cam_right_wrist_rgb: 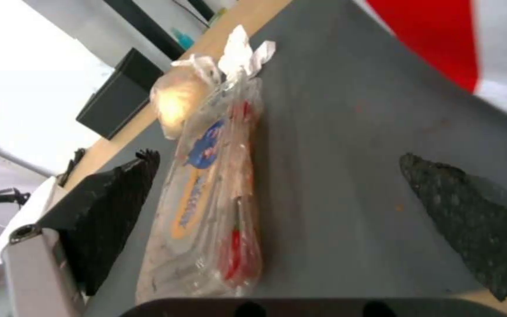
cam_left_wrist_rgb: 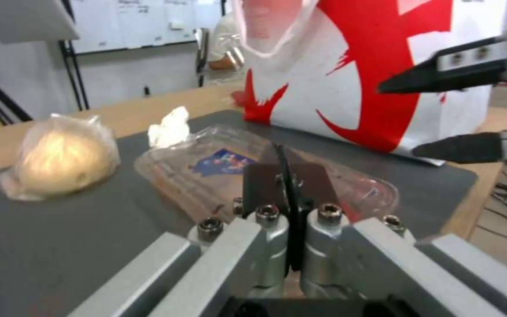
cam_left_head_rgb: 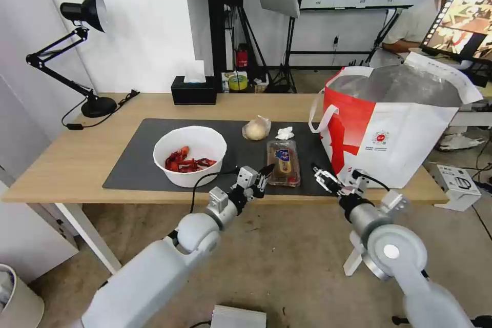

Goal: Pick up the trash from the table and place it into the takeout bag.

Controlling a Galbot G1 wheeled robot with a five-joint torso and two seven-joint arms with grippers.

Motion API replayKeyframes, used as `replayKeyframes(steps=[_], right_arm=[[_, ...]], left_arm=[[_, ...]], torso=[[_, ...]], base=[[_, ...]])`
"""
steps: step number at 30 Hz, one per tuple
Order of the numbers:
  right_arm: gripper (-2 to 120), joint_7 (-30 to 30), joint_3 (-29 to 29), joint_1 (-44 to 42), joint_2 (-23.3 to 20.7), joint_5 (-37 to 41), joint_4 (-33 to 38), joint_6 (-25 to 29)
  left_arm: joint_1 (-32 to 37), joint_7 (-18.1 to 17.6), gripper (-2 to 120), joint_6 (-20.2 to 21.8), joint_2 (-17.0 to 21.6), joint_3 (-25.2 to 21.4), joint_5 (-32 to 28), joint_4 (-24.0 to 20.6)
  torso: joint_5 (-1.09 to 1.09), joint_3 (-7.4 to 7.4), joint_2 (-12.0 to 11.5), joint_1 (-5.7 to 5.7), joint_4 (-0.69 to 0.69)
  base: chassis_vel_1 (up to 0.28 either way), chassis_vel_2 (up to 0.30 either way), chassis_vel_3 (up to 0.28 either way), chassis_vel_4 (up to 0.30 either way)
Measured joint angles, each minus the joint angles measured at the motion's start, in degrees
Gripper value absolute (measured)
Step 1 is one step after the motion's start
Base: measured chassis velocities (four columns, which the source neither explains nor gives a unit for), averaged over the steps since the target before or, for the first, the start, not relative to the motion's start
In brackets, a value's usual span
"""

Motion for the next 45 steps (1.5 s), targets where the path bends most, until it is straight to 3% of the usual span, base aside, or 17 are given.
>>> replayKeyframes(steps=[15,29,45], right_arm=[[100,2.4,-4.4,8.9,2.7,2.0,-5.4,-0.1],[100,3.5,-8.0,14.8,3.4,3.9,-10.0,-0.4],[100,3.4,-9.1,17.5,5.9,3.0,-15.7,-1.4]], left_arm=[[-4.5,3.0,0,-0.1,0.7,3.2,2.2,2.8],[-3.1,3.5,0,-1.0,-1.6,3.6,5.2,5.9],[-2.3,3.5,0,-1.3,-1.9,3.1,5.2,6.1]], torso=[[0.00,0.00,0.0,0.00,0.00],[0.01,-0.01,0.0,0.00,0.00],[0.01,-0.01,0.0,0.00,0.00]], base=[[0.000,0.000,0.000,0.000],[0.000,0.000,0.000,0.000],[0.000,0.000,0.000,0.000]])
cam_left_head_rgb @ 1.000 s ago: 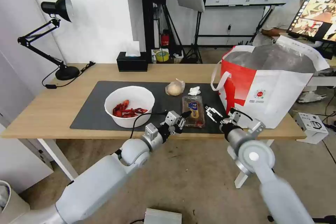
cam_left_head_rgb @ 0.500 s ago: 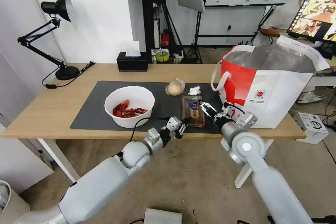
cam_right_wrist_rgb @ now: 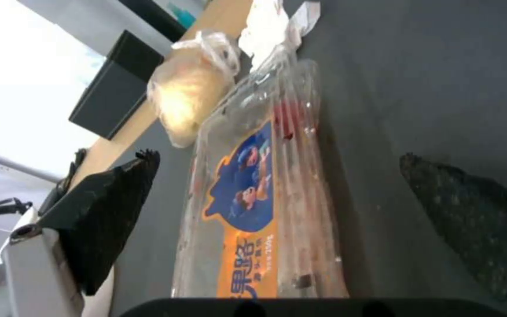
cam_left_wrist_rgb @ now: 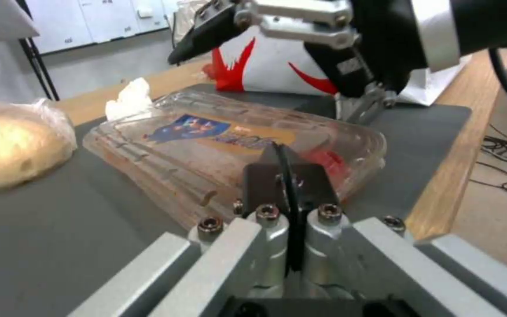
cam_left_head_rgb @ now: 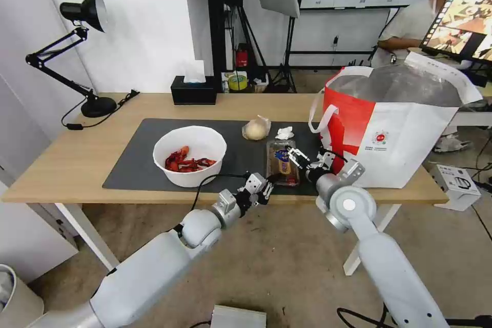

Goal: Pick up the trash from the table and place it into the takeout bag.

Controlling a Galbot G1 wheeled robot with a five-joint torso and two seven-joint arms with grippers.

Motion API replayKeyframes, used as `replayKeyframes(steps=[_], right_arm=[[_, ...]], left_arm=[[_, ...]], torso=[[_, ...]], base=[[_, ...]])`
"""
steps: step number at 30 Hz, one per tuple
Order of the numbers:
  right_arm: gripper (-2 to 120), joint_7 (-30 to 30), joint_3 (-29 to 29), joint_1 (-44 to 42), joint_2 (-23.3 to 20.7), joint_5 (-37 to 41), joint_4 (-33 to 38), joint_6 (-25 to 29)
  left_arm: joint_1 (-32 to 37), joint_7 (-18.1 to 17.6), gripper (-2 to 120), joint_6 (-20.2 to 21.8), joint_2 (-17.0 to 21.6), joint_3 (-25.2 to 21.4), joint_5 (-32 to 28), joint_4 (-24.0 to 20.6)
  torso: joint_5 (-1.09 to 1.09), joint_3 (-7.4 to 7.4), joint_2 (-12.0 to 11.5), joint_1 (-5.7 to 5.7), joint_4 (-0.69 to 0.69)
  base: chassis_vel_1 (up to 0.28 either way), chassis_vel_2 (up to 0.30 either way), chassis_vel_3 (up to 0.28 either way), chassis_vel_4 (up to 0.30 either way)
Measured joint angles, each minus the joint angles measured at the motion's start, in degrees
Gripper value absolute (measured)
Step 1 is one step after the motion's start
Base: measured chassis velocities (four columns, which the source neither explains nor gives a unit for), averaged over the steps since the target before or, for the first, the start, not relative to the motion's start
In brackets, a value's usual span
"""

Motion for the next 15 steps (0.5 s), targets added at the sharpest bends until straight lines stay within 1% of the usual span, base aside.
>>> replayKeyframes(steps=[6,7,8,11,12,13,14,15], right_arm=[[99,-0.1,-0.8,0.7,0.5,-1.1,-1.0,-0.6],[95,0.0,-0.9,0.8,0.6,-1.3,-1.2,-0.9],[95,0.0,-0.9,0.8,0.6,-1.3,-1.2,-0.9],[82,0.0,-1.1,0.9,0.7,-1.8,-1.8,-1.5],[82,0.0,-1.1,0.9,0.7,-1.8,-1.8,-1.5],[76,-0.1,-1.1,0.9,0.7,-1.9,-2.0,-1.6],[72,-0.1,-1.1,0.9,0.7,-2.0,-2.2,-1.7],[65,-0.2,-1.2,0.9,0.7,-2.0,-2.3,-1.8]], left_arm=[[0.0,0.0,0,0.0,-0.5,0.0,-0.2,0.1],[0.0,0.0,0,0.0,-0.6,0.0,-0.3,0.2],[0.0,0.0,0,0.0,-0.6,0.0,-0.3,0.2],[0.0,0.0,0,0.0,-1.0,-0.2,-0.3,0.3],[0.0,0.0,0,0.0,-1.0,-0.2,-0.3,0.3],[0.0,-0.1,0,0.0,-1.2,-0.3,-0.3,0.4],[0.1,-0.1,0,0.0,-1.3,-0.4,-0.3,0.5],[0.2,-0.1,0,0.0,-1.5,-0.5,-0.3,0.5]], torso=[[0.00,0.00,0.0,0.00,0.00],[0.00,0.00,0.0,0.00,0.00],[0.00,0.00,0.0,0.00,0.00],[-0.01,-0.01,0.0,0.00,0.00],[-0.01,-0.01,0.0,0.00,0.00],[-0.01,-0.01,0.0,0.00,0.00],[-0.01,-0.01,0.0,0.00,-0.01],[-0.01,-0.01,0.0,0.00,-0.01]], base=[[0.000,0.000,0.000,0.000],[0.000,0.000,0.000,0.000],[0.000,0.000,0.000,0.000],[0.000,0.000,0.000,0.000],[0.000,0.000,0.000,0.000],[0.000,0.000,0.000,0.000],[0.000,0.000,0.000,0.000],[0.000,0.000,0.000,0.000]])
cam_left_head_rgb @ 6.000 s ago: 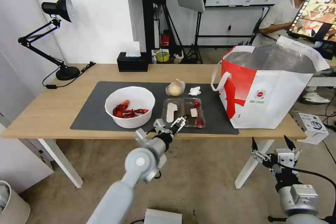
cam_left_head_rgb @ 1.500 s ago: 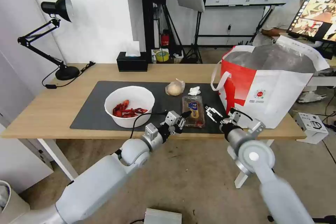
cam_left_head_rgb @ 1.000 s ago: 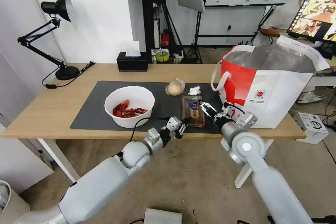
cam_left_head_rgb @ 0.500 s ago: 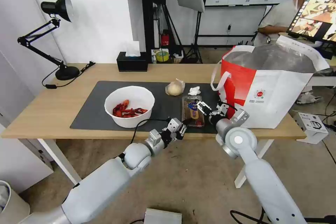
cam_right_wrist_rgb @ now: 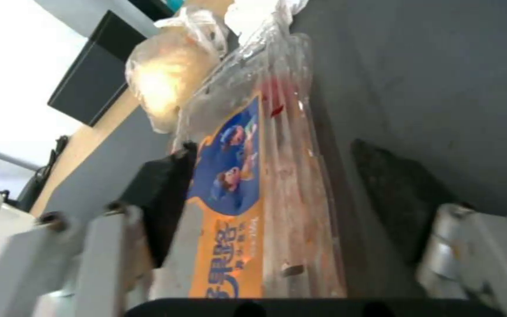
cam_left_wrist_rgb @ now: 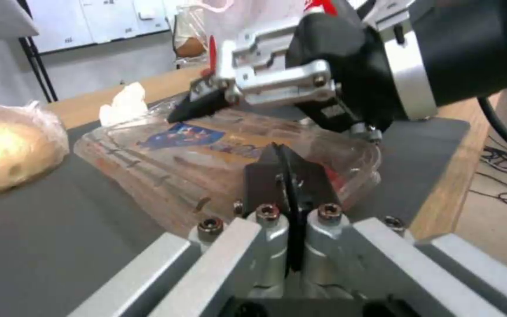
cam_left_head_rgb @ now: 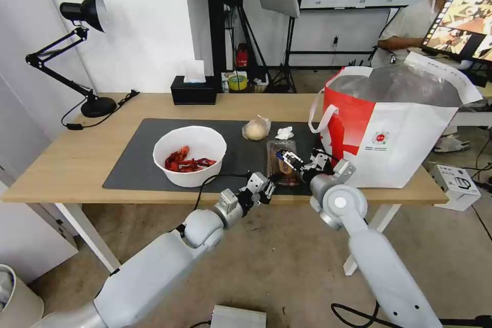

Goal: Pick up the trash from the table and place it into the takeout bag.

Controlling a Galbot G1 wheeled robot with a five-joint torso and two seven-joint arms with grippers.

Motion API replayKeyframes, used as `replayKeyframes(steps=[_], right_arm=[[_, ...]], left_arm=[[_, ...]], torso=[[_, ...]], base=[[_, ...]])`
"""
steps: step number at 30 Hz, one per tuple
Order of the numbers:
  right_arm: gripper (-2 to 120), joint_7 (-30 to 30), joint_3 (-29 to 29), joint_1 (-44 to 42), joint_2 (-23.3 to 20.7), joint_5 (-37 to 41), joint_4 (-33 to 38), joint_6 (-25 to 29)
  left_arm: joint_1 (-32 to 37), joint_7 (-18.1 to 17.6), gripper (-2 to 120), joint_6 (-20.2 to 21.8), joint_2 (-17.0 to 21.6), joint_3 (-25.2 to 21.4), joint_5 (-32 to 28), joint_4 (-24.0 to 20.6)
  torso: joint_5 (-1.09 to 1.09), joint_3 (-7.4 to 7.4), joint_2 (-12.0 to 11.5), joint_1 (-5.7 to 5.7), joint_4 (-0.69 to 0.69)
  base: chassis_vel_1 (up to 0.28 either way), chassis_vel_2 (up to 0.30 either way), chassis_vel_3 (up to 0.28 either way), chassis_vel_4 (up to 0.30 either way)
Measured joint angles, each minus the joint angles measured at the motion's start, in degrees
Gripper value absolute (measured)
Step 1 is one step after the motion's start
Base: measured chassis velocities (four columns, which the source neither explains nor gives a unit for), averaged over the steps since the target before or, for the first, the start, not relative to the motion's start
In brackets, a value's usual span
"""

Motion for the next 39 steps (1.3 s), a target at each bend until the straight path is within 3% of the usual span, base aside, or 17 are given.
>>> replayKeyframes(steps=[16,18,22,27,32,39], right_arm=[[14,-0.3,-0.3,0.0,0.2,0.0,-0.3,-0.4],[3,-0.3,-0.2,-0.1,0.0,0.0,-0.3,-0.3],[0,-0.4,-0.1,-0.1,-0.1,0.0,-0.3,-0.2],[0,-0.4,-0.1,-0.3,-0.6,0.1,0.1,-0.2],[0,-0.4,-0.1,-0.4,-0.9,0.1,0.3,-0.1],[0,-0.8,-0.4,-1.3,-0.7,-1.3,1.1,0.1]], left_arm=[[0.4,0.0,0,0.2,-0.4,-0.6,0.0,0.0],[0.4,0.0,0,0.2,-0.5,-0.8,-0.2,0.0],[0.5,-0.1,0,0.3,-0.6,-1.1,-0.5,-0.1],[1.2,-0.4,21,0.8,-0.3,-2.4,-1.8,-1.5],[2.6,-2.1,35,2.1,0.5,-4.2,-3.9,-3.9],[8.9,-4.2,65,4.4,4.0,-10.4,-6.8,-10.9]], torso=[[0.01,0.00,0.0,0.00,0.01],[0.01,0.00,0.0,0.00,0.01],[0.01,0.00,0.0,0.00,0.02],[0.01,0.01,0.0,0.00,0.02],[0.00,0.01,0.0,0.00,0.01],[0.00,0.01,0.0,0.00,0.00]], base=[[0.000,0.000,0.000,0.000],[0.000,0.000,0.000,0.000],[0.000,0.000,0.000,0.000],[0.000,0.000,0.000,0.000],[0.000,0.000,0.000,0.000],[0.000,0.000,0.000,0.000]])
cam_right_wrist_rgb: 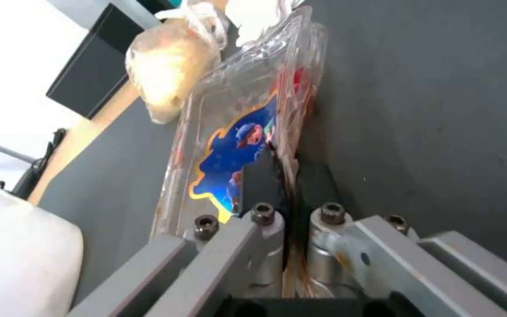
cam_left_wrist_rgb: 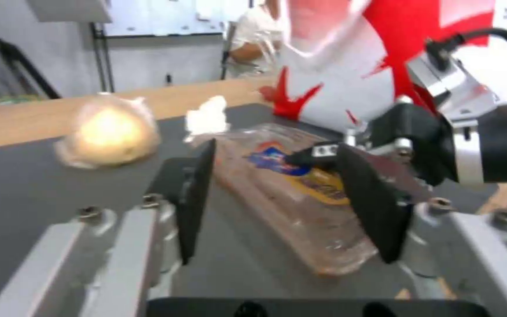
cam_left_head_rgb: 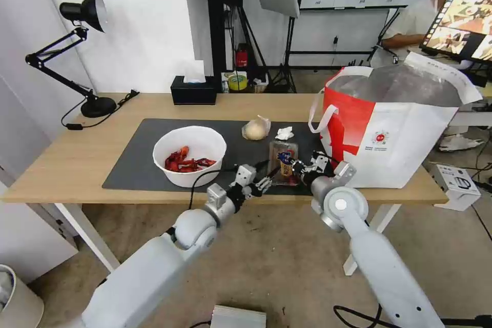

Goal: Pick up the trash from the table and place it into the takeout bag.

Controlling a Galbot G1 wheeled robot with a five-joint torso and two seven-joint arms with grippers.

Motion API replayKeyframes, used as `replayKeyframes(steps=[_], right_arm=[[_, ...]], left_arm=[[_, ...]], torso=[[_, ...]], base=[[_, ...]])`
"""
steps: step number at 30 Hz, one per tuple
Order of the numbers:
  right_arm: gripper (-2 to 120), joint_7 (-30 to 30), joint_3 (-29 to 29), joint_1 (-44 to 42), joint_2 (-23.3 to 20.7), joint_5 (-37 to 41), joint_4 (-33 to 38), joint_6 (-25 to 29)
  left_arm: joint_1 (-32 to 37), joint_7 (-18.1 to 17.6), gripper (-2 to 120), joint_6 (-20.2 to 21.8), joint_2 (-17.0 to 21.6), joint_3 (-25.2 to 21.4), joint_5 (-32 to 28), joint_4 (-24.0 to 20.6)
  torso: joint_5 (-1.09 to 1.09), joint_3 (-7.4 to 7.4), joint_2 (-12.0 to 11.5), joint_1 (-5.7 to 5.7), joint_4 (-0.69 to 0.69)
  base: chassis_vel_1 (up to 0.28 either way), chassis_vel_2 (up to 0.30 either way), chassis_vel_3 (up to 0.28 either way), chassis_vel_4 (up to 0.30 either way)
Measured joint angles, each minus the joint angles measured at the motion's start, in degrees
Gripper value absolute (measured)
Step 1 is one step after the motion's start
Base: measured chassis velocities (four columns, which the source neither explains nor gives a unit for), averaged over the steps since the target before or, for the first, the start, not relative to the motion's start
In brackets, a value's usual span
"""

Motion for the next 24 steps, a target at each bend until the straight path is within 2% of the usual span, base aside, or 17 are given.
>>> replayKeyframes(steps=[1,3,4,6,8,10,15,24], right_arm=[[0,0.0,0.0,0.0,0.0,0.0,0.0,0.0],[0,-0.4,-0.5,-0.3,0.0,-1.3,0.2,0.2],[0,-0.4,-0.5,-0.3,0.0,-1.3,0.2,0.2],[0,-1.1,-1.1,-0.8,0.0,-3.2,0.4,0.9],[0,-1.3,-1.1,-0.9,0.0,-3.6,0.5,1.0],[0,-3.5,-1.3,-1.8,0.1,-5.7,0.8,1.6],[0,-6.0,-1.1,-2.7,0.2,-8.1,1.4,2.5],[0,-8.3,-1.1,-4.8,-1.4,-11.2,4.8,3.7]], left_arm=[[0.0,0.0,65,0.0,0.0,0.0,0.0,0.0],[3.6,-0.5,75,1.1,1.4,-4.5,-0.4,-3.2],[3.6,-0.5,75,1.1,1.4,-4.5,-0.4,-3.2],[7.4,-1.0,85,1.8,2.6,-8.7,-0.8,-6.6],[8.3,-1.2,88,1.9,2.9,-9.6,-0.8,-7.3],[12.3,-2.6,98,2.3,3.9,-13.2,-1.0,-10.4],[18.8,-5.3,100,3.9,2.7,-18.2,-1.5,-14.3],[27.4,-5.9,100,5.3,-0.5,-26.1,-1.0,-19.5]], torso=[[0.00,0.00,0.0,0.00,0.00],[-0.01,0.00,0.0,0.00,0.00],[-0.01,0.00,0.0,0.00,0.00],[-0.01,0.00,0.0,0.00,0.00],[-0.01,0.00,0.0,0.00,0.01],[0.00,0.00,0.0,0.00,0.01],[0.00,0.00,0.0,0.00,0.01],[0.01,0.00,0.0,0.00,0.02]], base=[[0.000,0.000,0.000,0.000],[0.000,0.000,0.000,0.000],[0.000,0.000,0.000,0.000],[0.000,0.000,0.000,0.000],[0.000,0.000,0.000,0.000],[0.000,0.000,0.000,0.000],[0.000,0.000,0.000,0.000],[0.000,0.000,0.000,0.000]])
